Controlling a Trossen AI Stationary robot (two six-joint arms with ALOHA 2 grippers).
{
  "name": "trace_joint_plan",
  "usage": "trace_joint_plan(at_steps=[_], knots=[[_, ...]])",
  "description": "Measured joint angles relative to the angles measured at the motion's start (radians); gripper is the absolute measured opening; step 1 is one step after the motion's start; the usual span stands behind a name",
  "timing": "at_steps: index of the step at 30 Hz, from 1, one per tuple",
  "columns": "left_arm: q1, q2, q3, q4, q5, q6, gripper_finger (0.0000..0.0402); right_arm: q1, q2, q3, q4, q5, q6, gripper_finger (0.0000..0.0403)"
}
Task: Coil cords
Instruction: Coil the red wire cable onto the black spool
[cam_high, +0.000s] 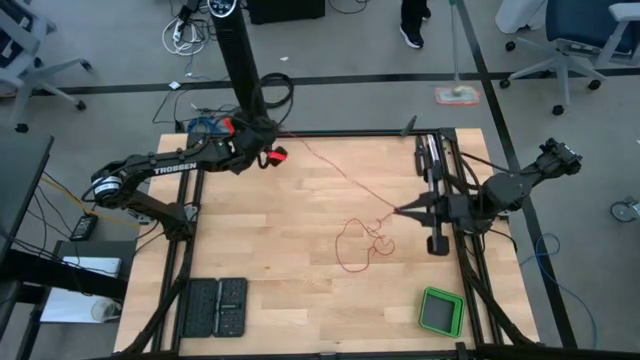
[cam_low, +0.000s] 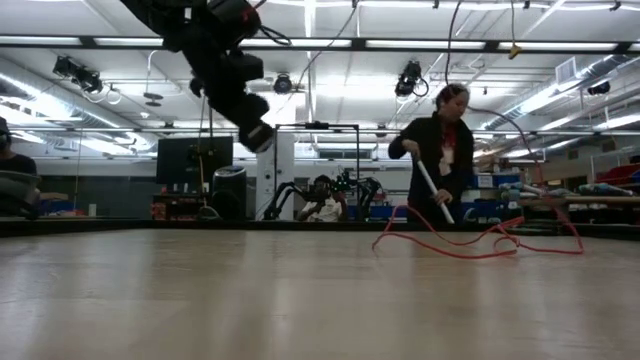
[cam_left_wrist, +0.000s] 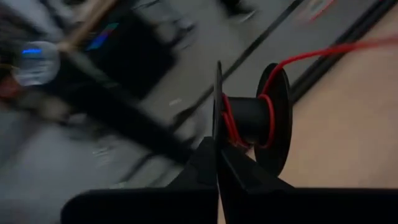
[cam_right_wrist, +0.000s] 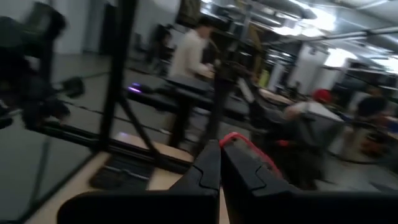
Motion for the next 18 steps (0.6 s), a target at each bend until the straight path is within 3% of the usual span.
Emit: trace_joint_plan(at_steps=[7, 18], knots=[[0.0, 0.0, 0.0, 0.253, 0.307, -0.159, 0.0, 0.0, 0.0, 0.0, -0.006, -0.086, 0.048, 0.0003], [0.0, 0.0, 0.0, 0.721, 0.423, -0.36, 0.0001, 0.0, 0.0, 0.0, -0.077, -0.178, 0.147, 0.0004]])
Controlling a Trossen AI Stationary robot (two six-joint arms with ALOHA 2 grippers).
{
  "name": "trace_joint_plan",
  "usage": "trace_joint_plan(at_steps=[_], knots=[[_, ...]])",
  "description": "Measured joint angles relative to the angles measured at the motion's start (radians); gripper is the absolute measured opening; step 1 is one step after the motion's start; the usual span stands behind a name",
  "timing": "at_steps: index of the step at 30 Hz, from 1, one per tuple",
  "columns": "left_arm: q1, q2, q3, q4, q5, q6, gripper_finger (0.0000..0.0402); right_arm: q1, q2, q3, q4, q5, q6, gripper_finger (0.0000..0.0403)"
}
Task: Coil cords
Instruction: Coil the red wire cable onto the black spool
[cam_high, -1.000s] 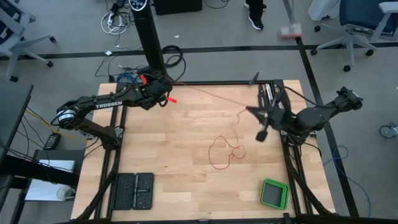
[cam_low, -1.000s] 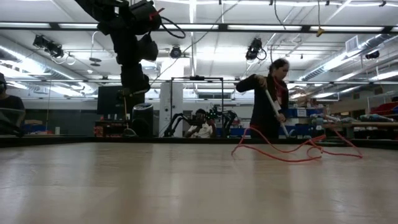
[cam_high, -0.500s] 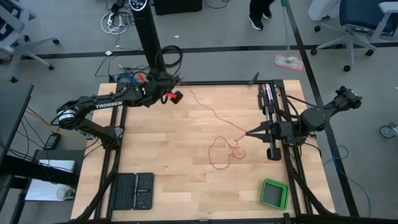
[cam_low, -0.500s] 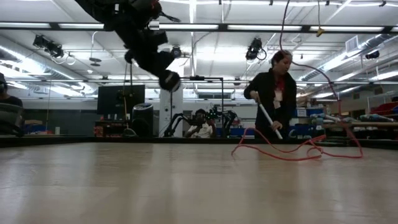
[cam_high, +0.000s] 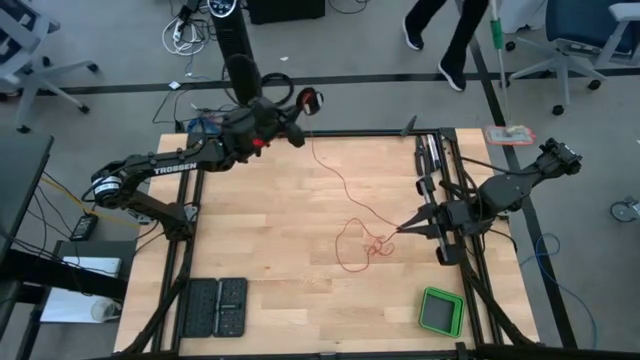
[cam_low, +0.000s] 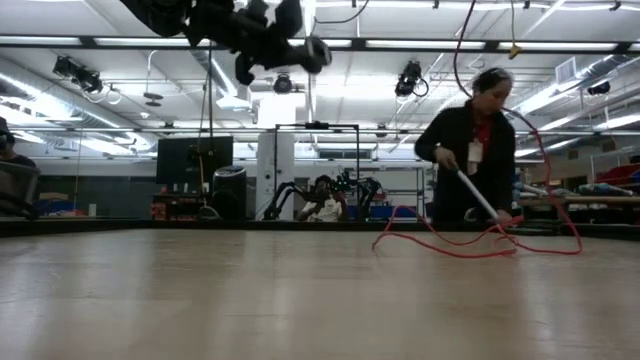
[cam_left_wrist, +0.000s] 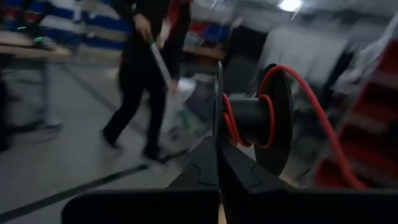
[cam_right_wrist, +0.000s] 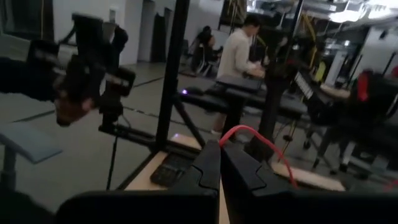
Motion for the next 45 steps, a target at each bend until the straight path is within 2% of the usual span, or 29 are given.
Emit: trace_joint_plan(at_steps=[6, 10, 12, 19, 22, 26, 29, 35, 39, 43, 45], knots=[[0.0, 0.0, 0.0, 0.139, 0.173, -0.086, 0.0003, -0.007, 0.0, 0.0, -0.084, 0.03, 0.065, 0.0004], [0.0, 0.0, 0.0, 0.161, 0.33, -0.123, 0.0003, -0.018, 0.0, 0.0, -0.16, 0.138, 0.118, 0.0004], [0.0, 0.0, 0.0, 0.159, 0.4, -0.125, 0.0004, -0.024, 0.0, 0.0, -0.209, 0.241, 0.157, 0.0004], [0.0, 0.0, 0.0, 0.127, 0.653, -0.038, 0.0004, -0.048, 0.0, 0.0, -0.426, 0.741, 0.329, 0.0002], [-0.001, 0.0, 0.0, 0.061, 0.719, 0.042, 0.0004, -0.063, 0.0, 0.0, -0.486, 0.874, 0.36, 0.0002], [0.0, 0.0, 0.0, -0.088, 0.715, 0.162, 0.0004, -0.076, -0.004, 0.0, -0.504, 0.919, 0.358, 0.0002], [0.0, 0.0, 0.0, -0.232, 0.646, 0.257, 0.0004, -0.085, -0.02, 0.0, -0.51, 0.948, 0.356, 0.0002], [0.0, 0.0, 0.0, -0.53, 0.447, 0.427, 0.0004, -0.106, -0.054, 0.0, -0.519, 1.141, 0.292, 0.0001], [0.0, 0.0, 0.0, -0.69, 0.354, 0.471, 0.0004, -0.134, -0.059, 0.0, -0.519, 1.277, 0.189, 0.0001], [0.0, 0.0, 0.0, -0.732, 0.341, 0.475, 0.0004, -0.173, -0.056, 0.0, -0.496, 1.262, 0.116, 0.0001], [0.0, 0.0, 0.0, -0.727, 0.318, 0.476, 0.0004, -0.181, -0.051, 0.0, -0.494, 1.222, 0.115, 0.0001]])
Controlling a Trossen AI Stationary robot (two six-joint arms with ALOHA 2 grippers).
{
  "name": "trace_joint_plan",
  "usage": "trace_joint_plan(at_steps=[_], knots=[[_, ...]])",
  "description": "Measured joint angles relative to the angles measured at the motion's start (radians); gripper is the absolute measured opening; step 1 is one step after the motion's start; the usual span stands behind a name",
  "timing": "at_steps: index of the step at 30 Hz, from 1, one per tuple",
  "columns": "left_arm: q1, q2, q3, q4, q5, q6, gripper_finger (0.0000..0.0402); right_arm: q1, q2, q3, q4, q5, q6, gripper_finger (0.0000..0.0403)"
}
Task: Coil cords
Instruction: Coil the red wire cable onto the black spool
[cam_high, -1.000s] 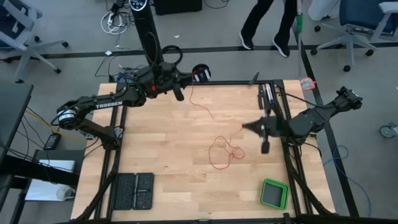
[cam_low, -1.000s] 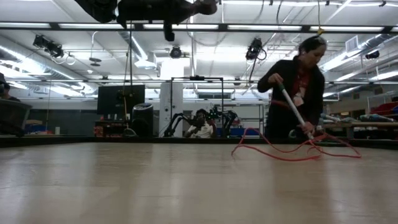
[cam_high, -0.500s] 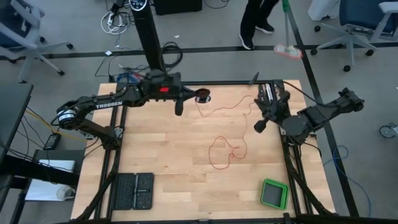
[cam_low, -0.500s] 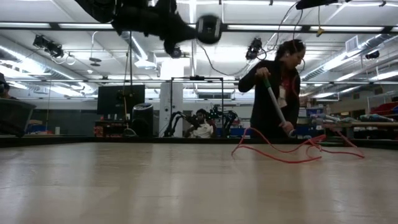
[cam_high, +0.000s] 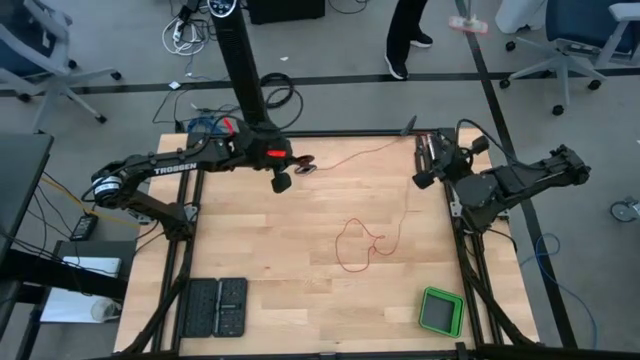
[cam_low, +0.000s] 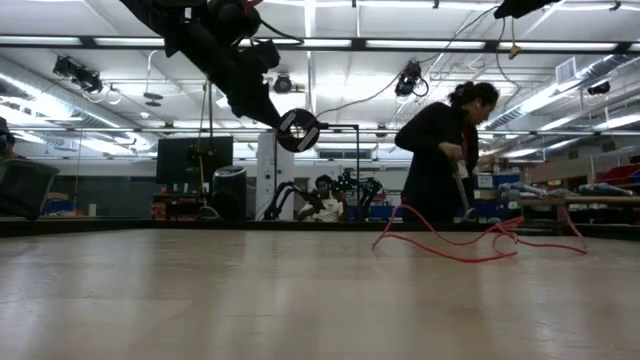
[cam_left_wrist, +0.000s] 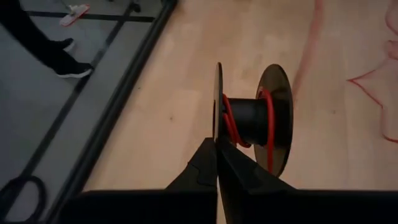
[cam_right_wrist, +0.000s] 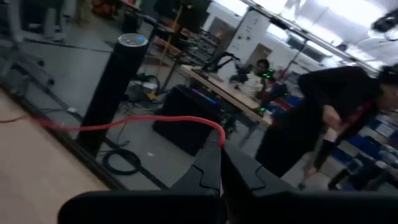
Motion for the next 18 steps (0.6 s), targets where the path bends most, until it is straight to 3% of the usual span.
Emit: trace_joint_plan(at_steps=[3, 6, 9, 13, 18], knots=[[0.0, 0.0, 0.0, 0.052, -0.059, -0.007, 0.0004, 0.0, 0.008, 0.0, 0.0, -0.1, 0.02, 0.0001], [0.001, 0.0, 0.0, 0.127, -0.055, -0.023, 0.0004, 0.0, 0.019, 0.0, -0.008, -0.155, 0.044, 0.0001], [0.0, 0.0, 0.0, 0.222, 0.022, -0.033, 0.0004, -0.002, 0.034, 0.0, -0.035, -0.166, 0.055, 0.0001], [0.0, 0.0, 0.0, 0.303, 0.203, -0.038, 0.0004, -0.023, 0.043, 0.0, -0.077, -0.135, 0.056, 0.0001], [0.0, 0.0, 0.0, 0.237, 0.295, -0.031, 0.0004, -0.056, 0.04, 0.0, -0.088, -0.048, 0.026, 0.0001]])
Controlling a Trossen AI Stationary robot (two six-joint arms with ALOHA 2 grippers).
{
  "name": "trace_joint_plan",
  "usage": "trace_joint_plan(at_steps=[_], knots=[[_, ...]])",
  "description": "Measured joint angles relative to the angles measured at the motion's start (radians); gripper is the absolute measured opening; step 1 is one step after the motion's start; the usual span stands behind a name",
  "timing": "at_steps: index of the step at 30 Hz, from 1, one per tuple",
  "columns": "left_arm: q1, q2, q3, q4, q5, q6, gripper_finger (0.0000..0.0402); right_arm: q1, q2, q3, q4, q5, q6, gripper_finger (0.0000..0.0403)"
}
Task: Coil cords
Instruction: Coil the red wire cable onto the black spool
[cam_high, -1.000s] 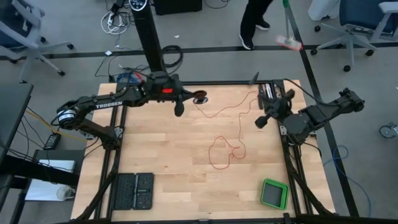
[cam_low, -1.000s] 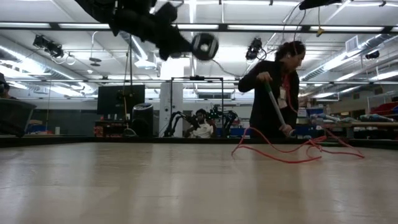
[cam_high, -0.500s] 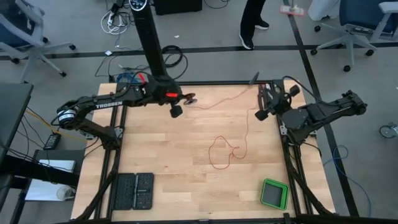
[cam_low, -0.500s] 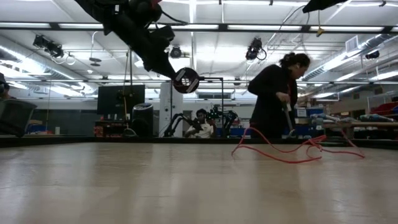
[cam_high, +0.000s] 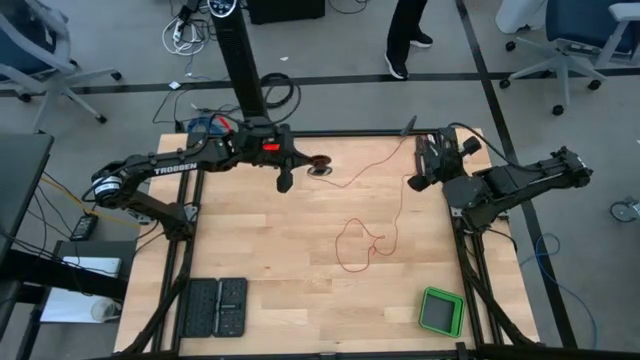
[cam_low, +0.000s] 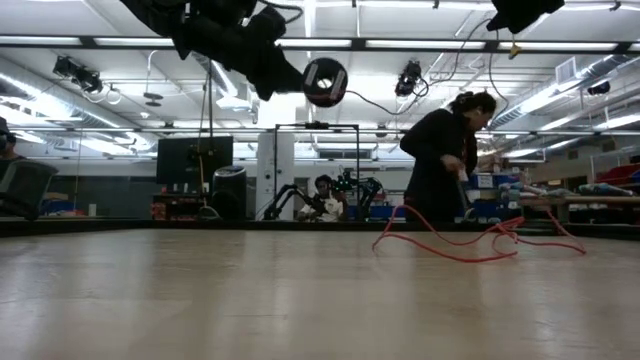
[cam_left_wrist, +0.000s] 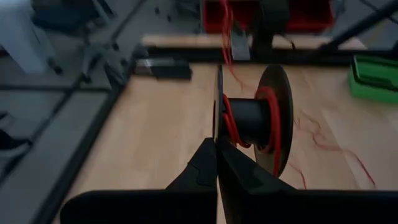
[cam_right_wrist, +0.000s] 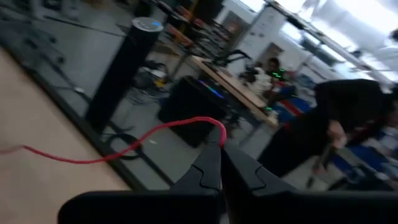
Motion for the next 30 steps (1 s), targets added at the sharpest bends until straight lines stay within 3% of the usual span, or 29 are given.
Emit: trace_joint_plan(at_steps=[4, 10, 19, 25, 30], knots=[[0.0, 0.0, 0.0, -0.06, 0.033, 0.002, 0.0004, -0.021, 0.0, 0.0, 0.0, 0.013, -0.029, 0.0001], [0.001, 0.0, 0.0, 0.09, 0.064, -0.085, 0.0004, -0.035, 0.0, 0.0, -0.001, -0.146, -0.017, 0.0001], [0.0, 0.0, 0.0, 0.161, 0.26, -0.132, 0.0004, -0.063, 0.0, 0.0, -0.022, -0.042, -0.026, 0.0001], [0.0, 0.0, 0.0, 0.051, 0.242, -0.118, 0.0004, -0.078, 0.0, 0.0, -0.022, -0.001, -0.027, 0.0001], [0.0, -0.001, 0.0, -0.141, 0.088, -0.002, 0.0004, -0.078, -0.011, 0.0, -0.015, 0.038, -0.027, 0.0001]])
